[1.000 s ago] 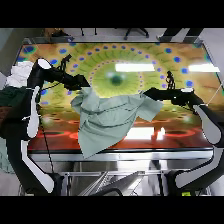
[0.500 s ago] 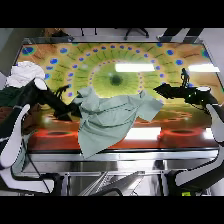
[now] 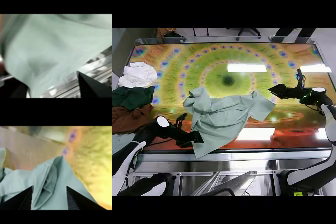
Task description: Fold the shirts.
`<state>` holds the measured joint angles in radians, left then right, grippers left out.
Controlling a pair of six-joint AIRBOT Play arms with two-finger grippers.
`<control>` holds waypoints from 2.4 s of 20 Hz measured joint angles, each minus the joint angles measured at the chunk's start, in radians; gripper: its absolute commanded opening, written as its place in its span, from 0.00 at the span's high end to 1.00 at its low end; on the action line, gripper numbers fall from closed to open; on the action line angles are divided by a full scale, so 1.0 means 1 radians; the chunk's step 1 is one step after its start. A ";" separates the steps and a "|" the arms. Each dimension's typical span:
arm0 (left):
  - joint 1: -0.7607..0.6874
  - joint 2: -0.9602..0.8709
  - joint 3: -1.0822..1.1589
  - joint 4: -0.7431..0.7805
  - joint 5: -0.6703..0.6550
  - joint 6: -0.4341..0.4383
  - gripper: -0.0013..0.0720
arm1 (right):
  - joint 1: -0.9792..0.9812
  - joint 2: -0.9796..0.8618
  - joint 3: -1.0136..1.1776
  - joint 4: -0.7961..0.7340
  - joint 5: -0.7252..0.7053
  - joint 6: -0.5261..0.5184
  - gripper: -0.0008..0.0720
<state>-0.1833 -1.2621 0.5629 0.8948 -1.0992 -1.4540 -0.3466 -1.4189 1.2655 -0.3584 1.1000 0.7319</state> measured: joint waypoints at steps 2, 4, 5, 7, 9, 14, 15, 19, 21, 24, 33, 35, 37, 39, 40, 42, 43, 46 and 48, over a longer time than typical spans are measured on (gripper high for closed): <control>-0.038 -0.029 -0.019 -0.025 0.052 0.034 0.96 | 0.000 0.000 0.000 0.000 0.003 0.000 0.33; -0.060 -0.061 0.004 -0.043 0.063 0.067 0.96 | 0.000 0.000 0.000 -0.005 0.005 0.000 0.33; -0.058 -0.072 0.028 -0.041 0.059 0.076 0.96 | 0.000 0.000 0.000 -0.006 0.007 0.000 0.33; -0.023 -0.085 0.103 0.015 0.070 0.087 0.96 | 0.000 0.000 0.000 -0.023 0.012 -0.002 0.33; 0.058 -0.092 0.200 0.070 0.026 0.090 0.96 | 0.000 0.000 0.000 -0.037 0.019 -0.003 0.33; 0.335 -0.100 0.425 0.172 -0.079 0.122 0.96 | 0.018 0.000 0.000 -0.066 0.055 -0.021 0.33; 0.381 -0.106 0.454 0.183 -0.090 0.137 0.96 | 0.032 0.000 0.000 -0.087 0.067 -0.023 0.33; 0.503 -0.177 0.524 0.200 -0.138 0.185 0.96 | 0.145 0.000 0.000 -0.190 0.100 -0.027 0.33; 0.526 -0.227 0.546 0.204 -0.161 0.201 0.96 | 0.211 -0.002 0.000 -0.253 0.111 -0.026 0.33; 0.542 -0.296 0.584 0.207 -0.196 0.214 0.96 | 0.288 -0.005 0.000 -0.324 0.125 -0.014 0.33; 0.549 -0.357 0.636 0.206 -0.249 0.222 0.96 | 0.347 -0.028 0.000 -0.220 0.078 0.000 0.96; 0.548 -0.344 0.637 0.178 -0.254 0.226 0.96 | 0.346 -0.016 0.002 -0.186 0.073 0.000 0.96; 0.548 -0.295 0.654 0.098 -0.262 0.247 0.96 | 0.334 0.027 0.018 -0.124 0.079 0.000 0.96; 0.552 -0.208 0.720 -0.017 -0.279 0.276 0.96 | 0.301 0.106 0.065 -0.043 0.082 0.000 0.96; 0.557 -0.151 0.777 -0.078 -0.284 0.287 0.96 | 0.279 0.158 0.098 0.000 0.080 -0.001 0.96; 0.575 -0.035 0.925 -0.189 -0.285 0.302 0.96 | 0.227 0.289 0.171 0.069 0.043 0.000 0.96; 0.584 0.024 1.009 -0.235 -0.279 0.305 0.96 | 0.203 0.358 0.201 0.091 0.009 0.000 0.96; 0.612 0.192 1.276 -0.301 -0.204 0.313 0.96 | 0.154 0.581 0.263 0.133 -0.123 -0.008 0.96; 0.630 0.292 1.417 -0.303 -0.139 0.315 0.96 | 0.139 0.719 0.283 0.145 -0.209 -0.043 0.96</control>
<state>0.4465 -0.9703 1.9800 0.5922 -1.2385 -1.1389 -0.2073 -0.6998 1.5482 -0.2131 0.8909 0.6884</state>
